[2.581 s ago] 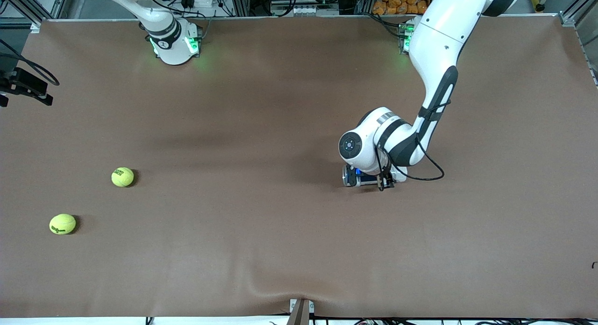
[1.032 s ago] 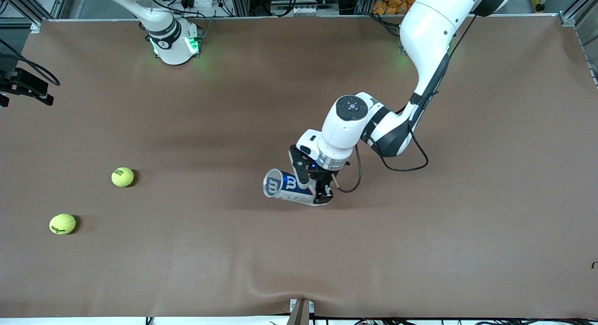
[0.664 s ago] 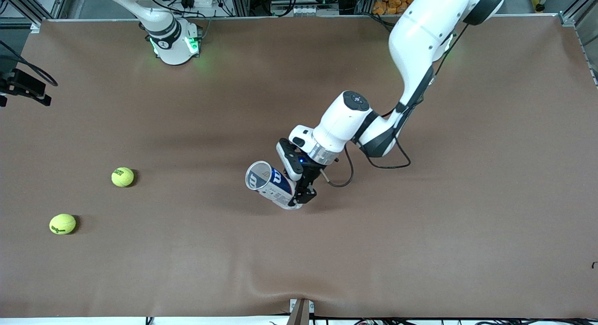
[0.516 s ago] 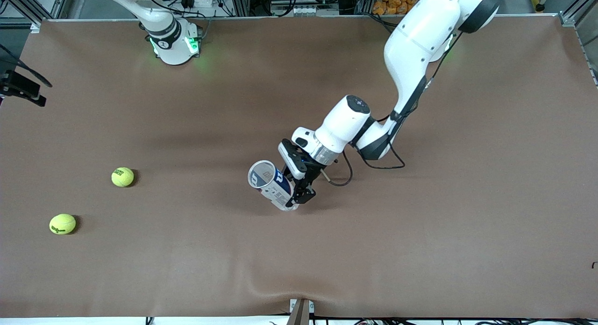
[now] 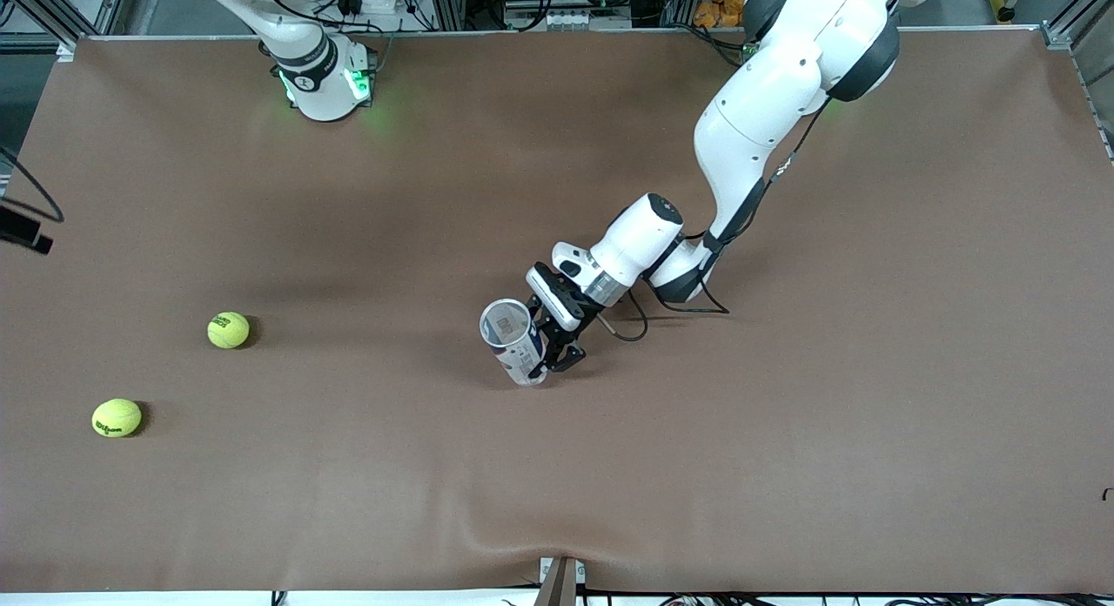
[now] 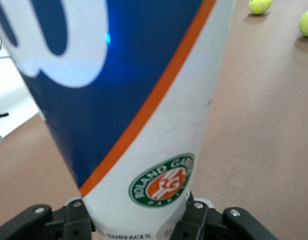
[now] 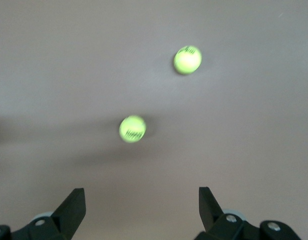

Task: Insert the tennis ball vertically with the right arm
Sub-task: 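Hold the upright can with the left gripper while the right gripper reaches a ball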

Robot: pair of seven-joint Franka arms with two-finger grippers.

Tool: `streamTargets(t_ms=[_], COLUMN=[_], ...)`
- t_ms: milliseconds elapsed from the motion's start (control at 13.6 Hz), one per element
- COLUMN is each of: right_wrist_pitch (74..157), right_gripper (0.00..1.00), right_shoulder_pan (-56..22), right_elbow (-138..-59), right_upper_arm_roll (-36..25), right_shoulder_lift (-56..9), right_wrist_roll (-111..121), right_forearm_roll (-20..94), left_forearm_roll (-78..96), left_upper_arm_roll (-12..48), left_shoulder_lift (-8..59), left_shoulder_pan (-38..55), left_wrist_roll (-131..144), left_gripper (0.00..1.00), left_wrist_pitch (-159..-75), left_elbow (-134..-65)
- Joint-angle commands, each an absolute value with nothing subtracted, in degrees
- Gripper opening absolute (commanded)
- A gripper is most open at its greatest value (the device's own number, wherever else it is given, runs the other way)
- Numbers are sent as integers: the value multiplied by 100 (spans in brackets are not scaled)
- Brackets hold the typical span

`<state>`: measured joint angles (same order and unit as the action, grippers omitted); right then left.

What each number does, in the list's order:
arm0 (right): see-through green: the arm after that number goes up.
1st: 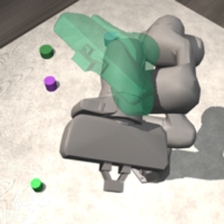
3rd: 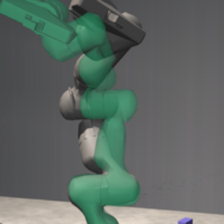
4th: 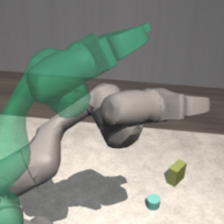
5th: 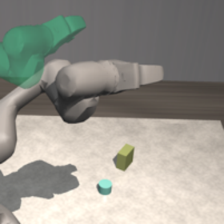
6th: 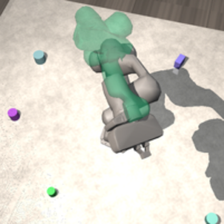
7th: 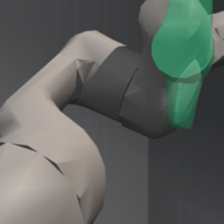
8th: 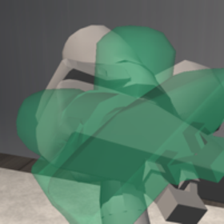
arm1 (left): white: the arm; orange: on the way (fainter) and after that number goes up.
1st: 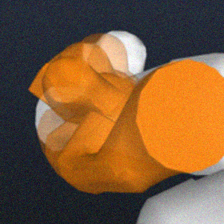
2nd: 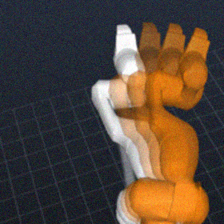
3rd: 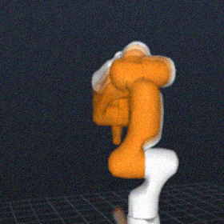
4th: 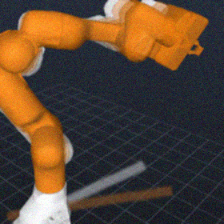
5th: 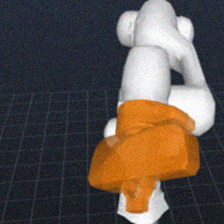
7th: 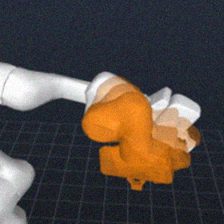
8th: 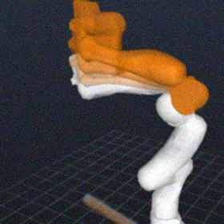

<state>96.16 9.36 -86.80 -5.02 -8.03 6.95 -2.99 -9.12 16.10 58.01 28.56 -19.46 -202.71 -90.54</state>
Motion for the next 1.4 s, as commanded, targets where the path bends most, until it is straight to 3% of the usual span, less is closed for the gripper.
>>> streamTargets(t_ms=[0,516,737,811,959,1327], right_wrist_pitch=[10342,11730,12514,12759,13121,14114], right_gripper=[100,100,100,100,100,100], right_shoulder_pan=[1334,1775,1819,1880,1934,1960], right_elbow=[-8587,-8587,-8640,-8640,-8666,-8728], right_upper_arm_roll=[-413,-396,-395,-396,-404,-334], right_shoulder_lift=[-1317,-2652,-3110,-3268,-3445,-3945], right_wrist_roll=[703,1323,1986,1995,2039,2863], right_forearm_roll=[-554,325,877,957,949,1159], left_forearm_roll=[-817,-826,-826,-826,-844,-861], left_upper_arm_roll=[1644,1644,1644,1644,1644,1635], left_shoulder_lift=[5941,6179,6179,6179,6170,6117], left_shoulder_pan=[2848,2795,2769,2760,2751,2725], left_wrist_roll=[-1785,-1775,-1775,-1775,-1775,-1767], left_gripper=[61,64,76,87,98,100], left_wrist_pitch=[-20355,-20355,-20355,-20355,-20355,-20355], left_elbow=[-8991,-9017,-9088,-9105,-9132,-9281])
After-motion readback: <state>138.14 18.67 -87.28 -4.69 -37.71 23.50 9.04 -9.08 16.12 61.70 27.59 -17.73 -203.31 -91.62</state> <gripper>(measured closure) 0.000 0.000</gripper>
